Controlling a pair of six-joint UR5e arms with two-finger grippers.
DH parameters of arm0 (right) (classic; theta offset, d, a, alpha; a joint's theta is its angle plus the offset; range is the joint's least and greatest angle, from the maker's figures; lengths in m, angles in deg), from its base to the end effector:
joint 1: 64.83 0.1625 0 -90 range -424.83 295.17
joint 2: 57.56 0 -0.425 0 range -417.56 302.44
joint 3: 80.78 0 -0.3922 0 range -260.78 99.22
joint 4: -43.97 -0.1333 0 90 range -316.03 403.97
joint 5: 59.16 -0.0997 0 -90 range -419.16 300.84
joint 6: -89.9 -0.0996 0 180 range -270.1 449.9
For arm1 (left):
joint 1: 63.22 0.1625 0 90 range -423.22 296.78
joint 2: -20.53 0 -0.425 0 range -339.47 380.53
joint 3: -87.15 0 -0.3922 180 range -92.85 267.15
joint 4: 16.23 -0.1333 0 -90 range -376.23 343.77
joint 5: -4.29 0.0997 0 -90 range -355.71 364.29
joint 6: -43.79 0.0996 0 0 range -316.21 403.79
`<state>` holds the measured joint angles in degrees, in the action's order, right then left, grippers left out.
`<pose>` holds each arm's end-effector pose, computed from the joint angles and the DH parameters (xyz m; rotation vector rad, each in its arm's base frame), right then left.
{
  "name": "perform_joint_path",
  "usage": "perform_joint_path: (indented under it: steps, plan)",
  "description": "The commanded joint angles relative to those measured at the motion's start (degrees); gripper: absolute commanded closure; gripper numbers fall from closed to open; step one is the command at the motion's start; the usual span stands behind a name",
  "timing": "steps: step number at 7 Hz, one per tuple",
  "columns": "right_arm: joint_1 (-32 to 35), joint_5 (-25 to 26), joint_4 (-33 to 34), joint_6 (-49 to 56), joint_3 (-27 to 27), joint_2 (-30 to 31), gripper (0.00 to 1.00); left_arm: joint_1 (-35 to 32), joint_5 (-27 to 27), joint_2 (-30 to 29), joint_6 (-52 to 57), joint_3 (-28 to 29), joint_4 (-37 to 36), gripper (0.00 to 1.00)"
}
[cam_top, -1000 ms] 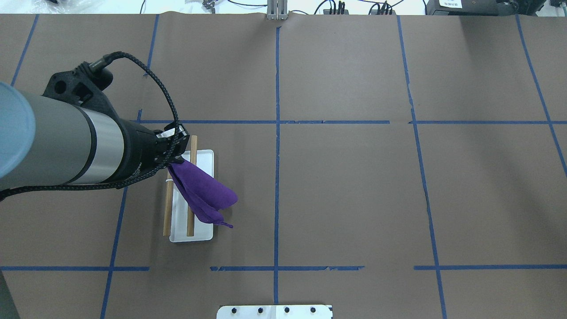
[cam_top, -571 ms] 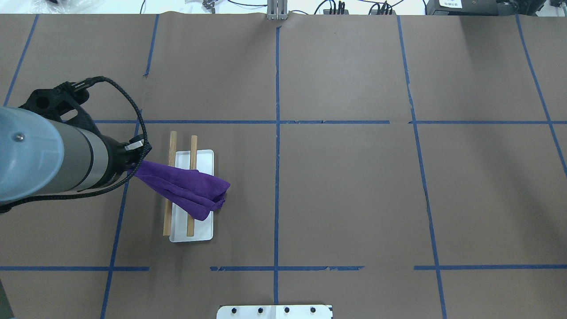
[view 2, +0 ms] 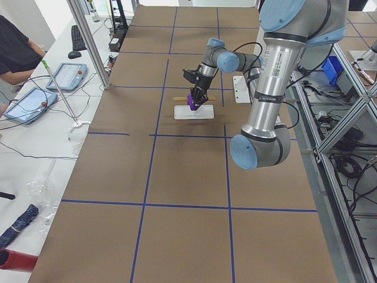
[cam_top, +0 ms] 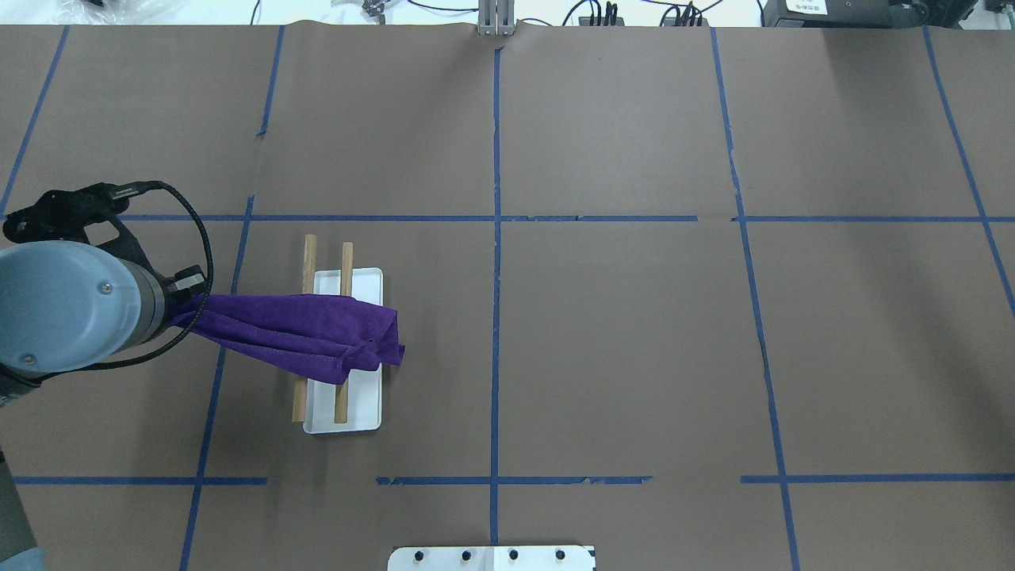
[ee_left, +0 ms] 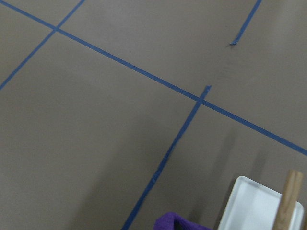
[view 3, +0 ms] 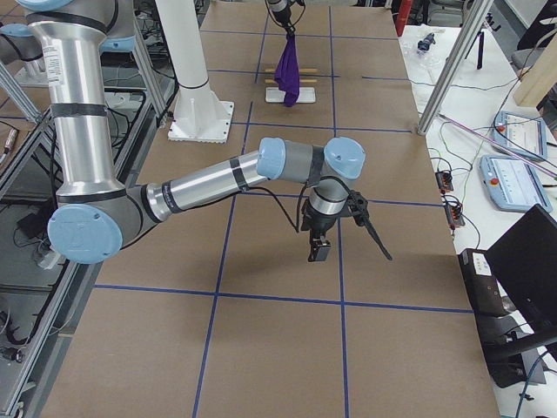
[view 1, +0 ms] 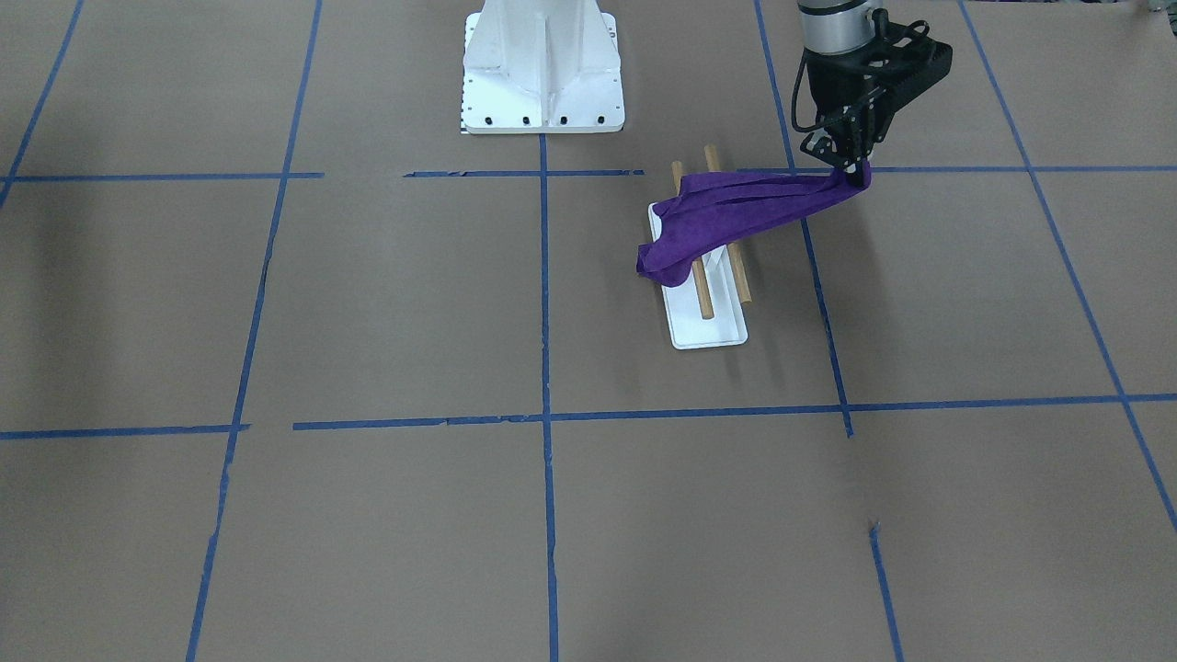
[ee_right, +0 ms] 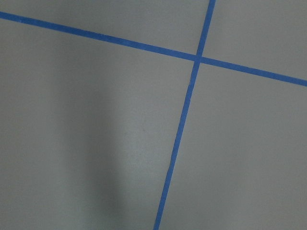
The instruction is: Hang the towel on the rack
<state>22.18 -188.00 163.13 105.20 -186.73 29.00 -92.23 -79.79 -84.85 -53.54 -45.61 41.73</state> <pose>0.0457 -0.4836 0.5499 -0.0907 -0.6917 -0.2484 0.3264 -0.3452 0.2843 0.1886 0.4356 -0.6461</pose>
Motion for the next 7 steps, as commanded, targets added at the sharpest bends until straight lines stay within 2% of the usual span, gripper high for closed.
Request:
perform_joint_path:
  steps: [1, 3, 4, 6, 7]
  plan:
    - [0.26, 0.08, -3.37, -0.1, 0.13, 2.01, 0.0, 1.31, 0.66, 0.35, 1.42, 1.1, 0.23, 0.01]
    - [0.7, 0.08, -17.49, -0.37, 2.4, 8.42, 0.0, 1.24, 0.49, 0.61, 7.12, 1.53, 0.23, 0.0]
    - [0.79, 0.08, -21.82, -0.37, 3.63, 10.1, 0.0, 0.98, 0.14, 0.79, 11.59, 1.89, 0.4, 0.0]
    - [1.66, -0.01, -27.02, -1.06, 5.92, 11.6, 0.0, 0.36, -0.39, 0.79, 20.81, 3.03, 3.63, 0.0]
    - [1.76, -0.35, -27.31, -4.12, 5.93, 11.52, 0.0, -2.95, -4.13, 0.7, 26.95, 4.95, 5.75, 0.0]
